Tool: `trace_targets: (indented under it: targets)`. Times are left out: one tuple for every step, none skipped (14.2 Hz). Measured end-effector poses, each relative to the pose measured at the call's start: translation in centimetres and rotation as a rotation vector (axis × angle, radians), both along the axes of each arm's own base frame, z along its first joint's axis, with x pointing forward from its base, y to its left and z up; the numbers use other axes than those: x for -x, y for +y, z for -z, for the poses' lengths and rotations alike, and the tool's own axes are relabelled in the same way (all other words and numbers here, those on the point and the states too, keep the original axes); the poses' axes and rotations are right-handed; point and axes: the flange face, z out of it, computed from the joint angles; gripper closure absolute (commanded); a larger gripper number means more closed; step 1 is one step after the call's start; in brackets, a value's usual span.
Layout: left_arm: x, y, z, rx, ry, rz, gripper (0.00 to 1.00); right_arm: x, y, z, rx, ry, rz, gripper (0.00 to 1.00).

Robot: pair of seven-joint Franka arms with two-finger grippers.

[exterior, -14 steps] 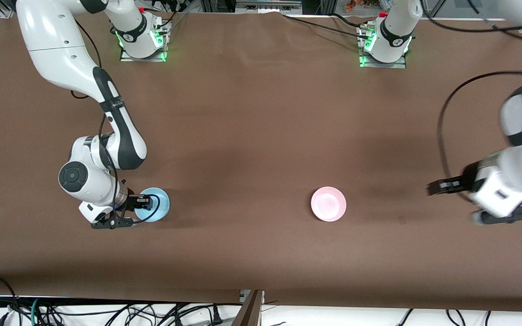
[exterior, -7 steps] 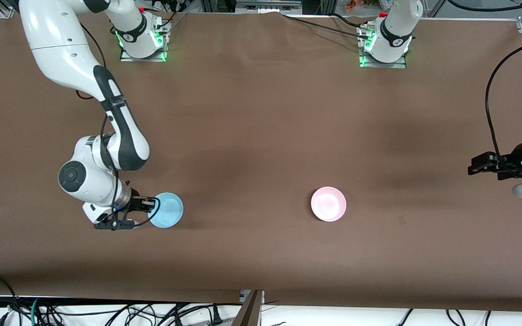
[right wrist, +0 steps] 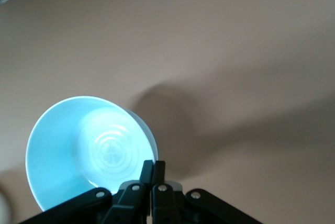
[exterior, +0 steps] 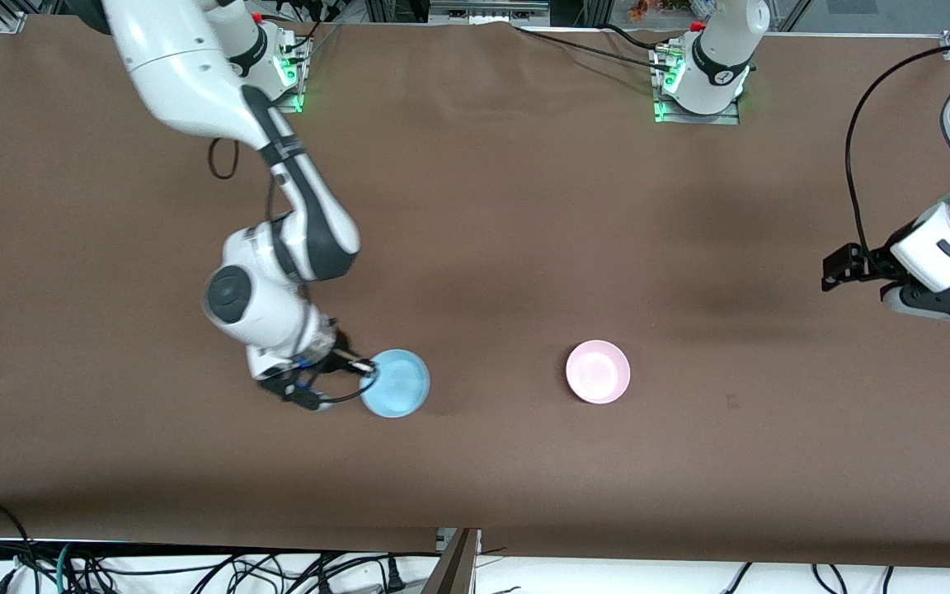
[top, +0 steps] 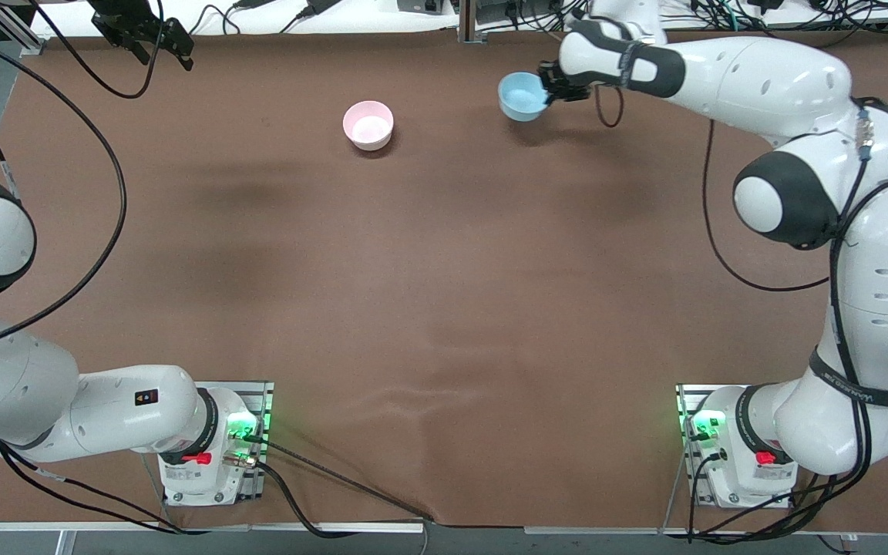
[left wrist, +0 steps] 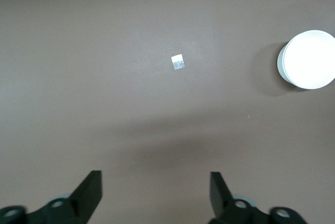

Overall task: Stack pink and blue bowls on white bowl
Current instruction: 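Lift the blue bowl and carry it onto the pink bowl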

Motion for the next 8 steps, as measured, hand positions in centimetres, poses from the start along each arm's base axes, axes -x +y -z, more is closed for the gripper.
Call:
trace_targets:
  targets:
    - [0.2, 0.1, -0.1, -0.001, -0.001, -0.002, 0.02, 0.6, 3.1, -0.4, -0.033, -0.006, 0.071, 1.0]
    - [0.3, 0.1, -0.1, -0.001, -0.001, -0.006, 0.02, 1.1, 6.1, -0.7, -0.077, -0.021, 0.139, 1.0]
    - [0.3, 0.1, -0.1, -0.001, -0.001, -0.016, 0.02, 1.6, 8.9, -0.8, -0.13, -0.038, 0.202, 1.0]
    - [0.3, 0.0, -0.1, -0.001, 0.0, -0.032, 0.02, 2.1, 11.6, -0.8, -0.187, -0.052, 0.256, 1.0]
    - [0.3, 0.0, -0.1, 0.0, 0.0, -0.047, 0.02, 2.6, 13.9, -0.5, -0.241, -0.063, 0.302, 1.0]
    - [0.3, -0.1, -0.1, 0.0, 0.003, -0.056, 0.02, 3.2, 15.8, -0.1, -0.29, -0.075, 0.34, 1.0]
    - [0.4, -0.1, -0.1, 0.001, 0.015, -0.06, 0.02, 3.9, 17.6, 0.4, -0.336, -0.092, 0.372, 1.0]
    - [0.5, -0.1, -0.3, 0.001, 0.032, -0.064, 0.02, 4.6, 19.1, 1.0, -0.379, -0.11, 0.398, 1.0]
